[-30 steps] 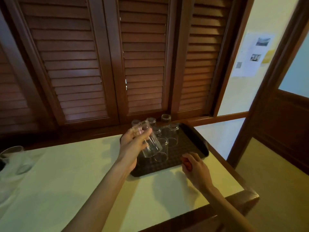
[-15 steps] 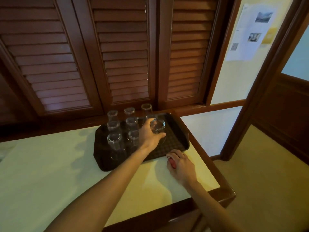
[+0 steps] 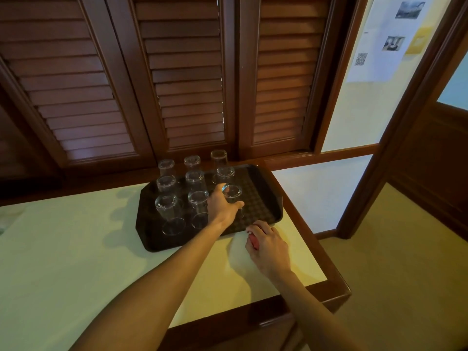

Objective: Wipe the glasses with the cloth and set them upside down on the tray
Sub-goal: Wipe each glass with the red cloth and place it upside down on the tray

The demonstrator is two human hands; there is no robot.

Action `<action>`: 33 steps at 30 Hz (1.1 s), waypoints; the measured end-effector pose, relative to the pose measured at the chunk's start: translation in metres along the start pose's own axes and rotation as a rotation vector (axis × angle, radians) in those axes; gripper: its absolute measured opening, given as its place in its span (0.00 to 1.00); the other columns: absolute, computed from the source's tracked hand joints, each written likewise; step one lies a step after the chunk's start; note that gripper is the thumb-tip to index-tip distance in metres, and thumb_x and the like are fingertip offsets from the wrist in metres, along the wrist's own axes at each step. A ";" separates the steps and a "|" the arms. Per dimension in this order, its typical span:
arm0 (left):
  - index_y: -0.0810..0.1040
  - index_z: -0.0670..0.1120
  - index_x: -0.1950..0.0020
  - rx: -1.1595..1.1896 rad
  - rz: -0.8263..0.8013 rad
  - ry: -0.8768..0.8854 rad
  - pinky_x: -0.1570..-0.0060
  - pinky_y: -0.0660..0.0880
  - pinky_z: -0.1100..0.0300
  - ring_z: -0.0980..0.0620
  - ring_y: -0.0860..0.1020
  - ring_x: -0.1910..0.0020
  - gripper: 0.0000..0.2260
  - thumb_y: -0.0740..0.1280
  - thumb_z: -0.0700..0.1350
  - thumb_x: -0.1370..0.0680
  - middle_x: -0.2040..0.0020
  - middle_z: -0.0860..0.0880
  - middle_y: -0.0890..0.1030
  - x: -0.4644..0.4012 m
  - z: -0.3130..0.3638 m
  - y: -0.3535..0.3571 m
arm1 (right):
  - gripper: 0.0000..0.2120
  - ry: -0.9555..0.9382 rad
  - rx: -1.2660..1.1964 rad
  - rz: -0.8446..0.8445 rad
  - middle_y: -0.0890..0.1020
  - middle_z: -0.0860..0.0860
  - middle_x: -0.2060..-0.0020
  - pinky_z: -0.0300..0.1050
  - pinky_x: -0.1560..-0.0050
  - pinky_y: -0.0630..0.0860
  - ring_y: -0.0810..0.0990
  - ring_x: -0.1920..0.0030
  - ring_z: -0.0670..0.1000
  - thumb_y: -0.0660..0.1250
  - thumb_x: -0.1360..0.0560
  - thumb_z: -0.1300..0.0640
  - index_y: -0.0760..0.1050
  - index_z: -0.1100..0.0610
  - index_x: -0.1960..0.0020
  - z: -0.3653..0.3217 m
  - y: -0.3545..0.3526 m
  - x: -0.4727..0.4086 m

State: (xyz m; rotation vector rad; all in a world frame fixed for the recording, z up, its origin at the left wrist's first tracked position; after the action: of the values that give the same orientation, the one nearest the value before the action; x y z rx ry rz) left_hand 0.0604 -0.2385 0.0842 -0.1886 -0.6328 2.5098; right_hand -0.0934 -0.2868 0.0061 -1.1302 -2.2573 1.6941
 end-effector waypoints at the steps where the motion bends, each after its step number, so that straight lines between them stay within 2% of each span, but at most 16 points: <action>1: 0.71 0.46 0.25 -0.008 -0.005 -0.008 0.29 0.74 0.49 0.45 0.76 0.30 0.32 0.80 0.42 0.26 0.31 0.45 0.78 -0.001 0.000 0.000 | 0.15 -0.002 0.003 0.003 0.75 0.43 0.33 0.42 0.46 0.79 0.78 0.39 0.48 0.63 0.19 0.44 0.76 0.44 0.34 0.000 0.000 0.000; 5: 0.67 0.46 0.20 -0.018 -0.029 -0.023 0.27 0.72 0.47 0.43 0.73 0.26 0.36 0.79 0.44 0.25 0.27 0.43 0.75 0.001 0.002 -0.003 | 0.15 -0.020 0.008 0.035 0.76 0.44 0.33 0.43 0.47 0.80 0.79 0.40 0.49 0.64 0.20 0.45 0.77 0.45 0.35 0.000 0.001 0.000; 8: 0.57 0.46 0.16 -0.034 -0.076 0.003 0.24 0.65 0.48 0.42 0.64 0.19 0.44 0.79 0.45 0.25 0.19 0.42 0.66 0.010 0.011 -0.012 | 0.12 -0.048 -0.008 0.070 0.79 0.46 0.37 0.42 0.51 0.81 0.80 0.43 0.49 0.68 0.21 0.48 0.80 0.47 0.39 0.001 0.003 0.000; 10: 0.57 0.46 0.15 -0.041 -0.071 0.077 0.22 0.63 0.49 0.45 0.62 0.18 0.44 0.79 0.46 0.25 0.18 0.45 0.65 0.020 0.018 -0.026 | 0.09 -0.099 -0.049 0.105 0.80 0.46 0.43 0.38 0.55 0.79 0.81 0.47 0.48 0.71 0.24 0.52 0.81 0.49 0.44 -0.003 0.004 0.004; 11: 0.60 0.46 0.16 -0.012 -0.060 0.124 0.22 0.65 0.49 0.46 0.64 0.19 0.42 0.79 0.46 0.25 0.19 0.46 0.67 0.025 0.019 -0.036 | 0.07 -0.136 -0.073 0.121 0.81 0.46 0.46 0.35 0.57 0.77 0.81 0.50 0.48 0.73 0.25 0.54 0.82 0.50 0.47 -0.008 0.005 0.008; 13: 0.69 0.46 0.20 0.054 -0.019 0.193 0.27 0.72 0.57 0.52 0.72 0.26 0.34 0.78 0.45 0.24 0.26 0.49 0.75 0.036 0.017 -0.062 | 0.06 -0.200 -0.126 0.150 0.81 0.46 0.50 0.33 0.59 0.74 0.81 0.54 0.46 0.74 0.28 0.57 0.82 0.50 0.52 -0.028 0.009 0.014; 15: 0.77 0.46 0.27 0.076 0.070 0.231 0.40 0.76 0.71 0.58 0.79 0.38 0.24 0.77 0.43 0.23 0.38 0.52 0.82 0.048 0.007 -0.095 | 0.05 -0.253 -0.185 0.162 0.81 0.46 0.53 0.34 0.60 0.76 0.80 0.56 0.45 0.74 0.29 0.58 0.82 0.51 0.54 -0.059 0.018 0.018; 16: 0.80 0.45 0.31 0.072 0.129 0.247 0.45 0.77 0.73 0.60 0.81 0.44 0.20 0.76 0.42 0.22 0.44 0.54 0.83 0.054 -0.001 -0.112 | 0.05 -0.281 -0.211 0.154 0.81 0.47 0.54 0.35 0.61 0.78 0.80 0.57 0.45 0.74 0.29 0.57 0.82 0.51 0.54 -0.078 0.024 0.020; 18: 0.83 0.45 0.39 0.055 0.265 0.254 0.50 0.78 0.73 0.62 0.82 0.52 0.11 0.75 0.42 0.21 0.53 0.57 0.83 0.066 -0.024 -0.150 | 0.04 -0.336 -0.281 0.126 0.80 0.47 0.54 0.38 0.63 0.79 0.80 0.58 0.45 0.70 0.28 0.55 0.82 0.51 0.54 -0.121 0.037 0.021; 21: 0.83 0.46 0.47 0.016 0.502 0.215 0.56 0.76 0.75 0.64 0.80 0.57 0.04 0.74 0.41 0.21 0.58 0.59 0.81 0.086 -0.068 -0.212 | 0.07 -0.392 -0.371 0.071 0.80 0.45 0.52 0.37 0.58 0.80 0.80 0.57 0.44 0.66 0.26 0.50 0.82 0.49 0.52 -0.186 0.062 0.026; 22: 0.83 0.47 0.49 0.000 0.583 0.196 0.56 0.77 0.72 0.64 0.80 0.58 0.03 0.74 0.41 0.21 0.59 0.59 0.81 0.093 -0.084 -0.234 | 0.08 -0.412 -0.390 0.053 0.80 0.45 0.52 0.38 0.57 0.80 0.80 0.57 0.43 0.65 0.25 0.50 0.81 0.49 0.51 -0.208 0.071 0.029; 23: 0.81 0.47 0.51 -0.017 0.666 0.185 0.56 0.78 0.66 0.62 0.80 0.60 0.04 0.75 0.41 0.21 0.60 0.57 0.80 0.100 -0.100 -0.257 | 0.08 -0.436 -0.406 0.037 0.80 0.45 0.52 0.39 0.57 0.80 0.79 0.57 0.43 0.65 0.25 0.50 0.81 0.49 0.52 -0.229 0.080 0.033; 26: 0.76 0.47 0.54 -0.114 0.898 0.168 0.57 0.78 0.48 0.50 0.77 0.61 0.10 0.76 0.38 0.24 0.60 0.51 0.79 0.121 -0.150 -0.327 | 0.06 -0.497 -0.439 0.003 0.79 0.44 0.54 0.40 0.58 0.80 0.79 0.57 0.44 0.66 0.26 0.52 0.82 0.49 0.53 -0.289 0.107 0.045; 28: 0.73 0.46 0.52 -0.206 1.012 0.117 0.53 0.76 0.44 0.46 0.74 0.55 0.12 0.77 0.39 0.25 0.55 0.47 0.77 0.134 -0.181 -0.368 | 0.05 -0.505 -0.471 -0.014 0.79 0.44 0.54 0.41 0.61 0.80 0.80 0.58 0.45 0.68 0.28 0.54 0.82 0.49 0.55 -0.325 0.120 0.052; 30: 0.73 0.42 0.49 -0.285 1.119 0.000 0.46 0.70 0.45 0.41 0.73 0.48 0.15 0.78 0.41 0.28 0.49 0.42 0.76 0.146 -0.208 -0.404 | 0.05 -0.512 -0.498 -0.029 0.80 0.44 0.54 0.42 0.62 0.80 0.80 0.58 0.46 0.69 0.28 0.57 0.83 0.50 0.55 -0.356 0.131 0.058; 33: 0.72 0.38 0.37 -0.272 1.185 -0.196 0.39 0.67 0.40 0.33 0.71 0.37 0.28 0.82 0.42 0.31 0.37 0.36 0.73 0.157 -0.242 -0.445 | 0.05 -0.524 -0.515 -0.052 0.80 0.44 0.54 0.42 0.62 0.80 0.81 0.57 0.46 0.71 0.28 0.59 0.83 0.50 0.55 -0.389 0.141 0.067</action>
State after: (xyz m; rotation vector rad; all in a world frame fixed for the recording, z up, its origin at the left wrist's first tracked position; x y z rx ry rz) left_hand 0.1995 0.2732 0.0820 -0.5500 -1.1952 3.5749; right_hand 0.1183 0.0752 0.0084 -0.7274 -3.1450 1.5693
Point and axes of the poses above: each hand's wrist, its own x-axis away from the middle knuckle, its own y-axis out of the palm, z = x × y, the point moved 1 cm from there along -x, towards the middle knuckle
